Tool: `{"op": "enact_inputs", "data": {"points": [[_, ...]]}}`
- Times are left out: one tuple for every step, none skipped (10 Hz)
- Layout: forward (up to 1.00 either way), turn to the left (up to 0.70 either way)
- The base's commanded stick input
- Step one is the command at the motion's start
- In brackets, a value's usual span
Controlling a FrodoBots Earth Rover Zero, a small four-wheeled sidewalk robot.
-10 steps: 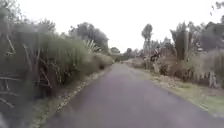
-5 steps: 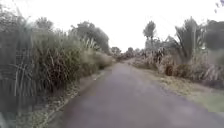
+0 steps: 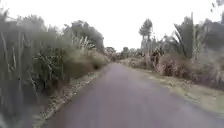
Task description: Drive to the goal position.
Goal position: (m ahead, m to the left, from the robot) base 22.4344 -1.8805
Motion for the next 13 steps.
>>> {"op": "enact_inputs", "data": {"points": [[0.85,0.0],[0.85,0.0],[0.85,0.0],[0.85,0.0],[0.85,0.0],[0.85,0.0],[0.85,0.0],[0.85,0.0],[0.85,0.0],[0.85,0.0],[0.85,0.0],[0.85,0.0],[0.85,0.0]]}}
